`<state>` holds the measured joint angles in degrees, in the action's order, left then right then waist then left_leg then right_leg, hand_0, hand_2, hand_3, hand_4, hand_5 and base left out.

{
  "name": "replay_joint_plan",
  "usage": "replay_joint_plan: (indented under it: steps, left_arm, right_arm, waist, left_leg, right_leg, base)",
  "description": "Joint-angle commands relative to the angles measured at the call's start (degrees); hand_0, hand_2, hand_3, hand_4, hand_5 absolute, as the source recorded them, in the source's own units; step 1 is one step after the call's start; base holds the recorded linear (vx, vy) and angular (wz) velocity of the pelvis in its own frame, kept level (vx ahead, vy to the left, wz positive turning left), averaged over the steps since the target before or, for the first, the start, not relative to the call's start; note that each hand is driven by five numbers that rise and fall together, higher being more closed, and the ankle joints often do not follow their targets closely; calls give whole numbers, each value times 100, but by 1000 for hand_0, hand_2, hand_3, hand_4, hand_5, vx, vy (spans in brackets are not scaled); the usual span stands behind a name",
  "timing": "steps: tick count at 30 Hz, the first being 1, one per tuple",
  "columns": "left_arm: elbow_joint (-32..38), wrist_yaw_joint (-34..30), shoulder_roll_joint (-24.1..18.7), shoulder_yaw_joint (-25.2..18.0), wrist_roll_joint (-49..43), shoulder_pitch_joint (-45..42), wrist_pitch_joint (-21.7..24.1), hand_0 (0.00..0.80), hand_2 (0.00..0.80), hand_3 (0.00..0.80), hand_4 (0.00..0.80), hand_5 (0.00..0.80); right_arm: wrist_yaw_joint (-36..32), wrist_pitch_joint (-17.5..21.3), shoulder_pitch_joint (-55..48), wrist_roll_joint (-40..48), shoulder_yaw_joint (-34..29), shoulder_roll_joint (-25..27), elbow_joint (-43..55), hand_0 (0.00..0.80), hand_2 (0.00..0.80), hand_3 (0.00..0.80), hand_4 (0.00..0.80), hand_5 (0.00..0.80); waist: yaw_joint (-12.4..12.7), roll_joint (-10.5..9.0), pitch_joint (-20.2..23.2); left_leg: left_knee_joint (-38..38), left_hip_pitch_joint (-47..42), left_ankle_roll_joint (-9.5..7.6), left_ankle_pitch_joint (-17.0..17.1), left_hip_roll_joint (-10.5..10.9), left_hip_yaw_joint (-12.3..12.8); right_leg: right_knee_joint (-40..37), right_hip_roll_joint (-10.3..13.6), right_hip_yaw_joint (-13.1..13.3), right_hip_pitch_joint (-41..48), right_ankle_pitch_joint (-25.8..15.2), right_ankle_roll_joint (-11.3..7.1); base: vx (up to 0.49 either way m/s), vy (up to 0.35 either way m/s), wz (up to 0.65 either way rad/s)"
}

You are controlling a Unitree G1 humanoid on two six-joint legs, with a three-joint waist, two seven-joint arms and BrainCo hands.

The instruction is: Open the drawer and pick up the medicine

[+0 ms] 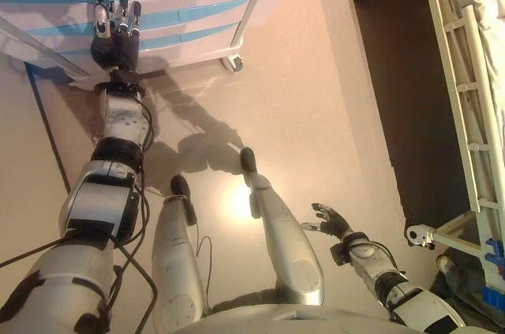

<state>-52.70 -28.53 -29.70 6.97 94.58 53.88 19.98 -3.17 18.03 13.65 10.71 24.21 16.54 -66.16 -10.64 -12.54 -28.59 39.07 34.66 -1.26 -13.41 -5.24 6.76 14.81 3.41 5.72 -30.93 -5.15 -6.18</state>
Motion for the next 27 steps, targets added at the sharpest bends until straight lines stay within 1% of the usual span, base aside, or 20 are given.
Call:
replay_joint_plan:
  steps: [1, 2, 3, 6, 8, 16, 17, 18, 19, 20, 27]
  left_arm:
    - [637, -1145, -557, -11, 322, 1226, 136, 0, 0, 0, 0, 0]
    - [700, -1220, -550, 9, 364, 1259, 98, 0, 0, 0, 0, 0]
    - [807, -1405, -537, 37, 446, 1295, -61, 0, 0, 0, 0, 0]
    - [989, -1601, -502, 68, 542, 1313, -289, 0, 0, 0, 0, 0]
    - [1146, -1682, -495, 128, 602, 1325, -393, 0, 0, 0, 0, 0]
    - [1250, -2075, -522, 271, 769, 1459, -660, 0, 0, 0, 0, 0]
    - [1239, -2139, -515, 294, 810, 1479, -665, 254, 254, 254, 254, 254]
    - [1225, -2209, -519, 308, 853, 1496, -664, 464, 464, 464, 464, 464]
    - [1213, -2316, -526, 321, 908, 1511, -650, 618, 618, 618, 618, 618]
    - [1197, -2414, -538, 345, 952, 1525, -613, 800, 800, 800, 800, 800]
    - [1267, -2700, -497, 393, 1167, 1438, -776, 800, 800, 800, 800, 800]
  right_arm:
    - [-68, 146, -398, 220, 259, 189, 140, 0, 0, 0, 0, 0]
    - [-73, 144, -394, 234, 266, 188, 140, 0, 0, 0, 0, 0]
    - [-85, 139, -383, 245, 279, 187, 146, 0, 0, 0, 0, 0]
    - [-102, 134, -374, 272, 307, 179, 163, 0, 0, 0, 0, 0]
    - [-98, 100, -388, 278, 317, 183, 216, 0, 0, 0, 0, 0]
    - [-114, -2, -384, 332, 371, 148, 232, 0, 0, 0, 0, 0]
    - [-114, -5, -385, 352, 392, 140, 227, 0, 0, 0, 0, 0]
    - [-121, -12, -390, 354, 392, 132, 227, 0, 0, 0, 0, 0]
    - [-133, -6, -391, 341, 386, 122, 214, 0, 0, 0, 0, 0]
    - [-155, 8, -394, 343, 396, 122, 196, 0, 0, 0, 0, 0]
    - [-114, -30, -389, 266, 471, 85, 239, 0, 0, 0, 0, 0]
  waist:
    - [51, 79, 186]
    - [50, 77, 189]
    - [55, 70, 192]
    - [67, 64, 197]
    - [76, 52, 209]
    - [118, 16, 225]
    - [121, 14, 225]
    - [123, 9, 227]
    - [130, 5, 228]
    - [139, -2, 229]
    - [188, -20, 224]
  left_leg:
    - [-489, -329, -229, -388, 342, 355]
    - [-489, -340, -234, -395, 342, 358]
    - [-495, -356, -236, -405, 338, 364]
    - [-545, -410, -246, -404, 341, 371]
    - [-588, -446, -253, -397, 340, 372]
    - [-653, -515, -276, -392, 345, 353]
    - [-658, -524, -279, -390, 348, 346]
    - [-663, -542, -283, -393, 349, 348]
    - [-668, -548, -285, -390, 355, 347]
    - [-681, -552, -282, -381, 355, 335]
    - [-803, -620, -261, -293, 360, 313]
  right_leg:
    - [3, -250, -215, 132, 158, 321]
    - [-1, -254, -208, 147, 161, 321]
    - [-18, -257, -199, 169, 160, 323]
    - [-44, -278, -177, 216, 162, 326]
    - [-72, -283, -167, 255, 157, 322]
    - [-152, -294, -166, 359, 136, 325]
    - [-158, -296, -163, 371, 132, 324]
    - [-163, -296, -169, 389, 134, 322]
    - [-175, -295, -173, 405, 132, 321]
    - [-190, -295, -172, 425, 129, 321]
    - [-243, -315, -199, 519, 137, 333]
  base:
    - [0, 0, 0]
    - [0, 0, 0]
    - [0, 0, 0]
    - [15, -23, 0]
    - [20, -38, 1]
    - [3, -44, 2]
    - [4, -34, 3]
    - [3, -35, 2]
    - [2, -39, 2]
    - [0, -36, 2]
    - [-6, -11, 2]
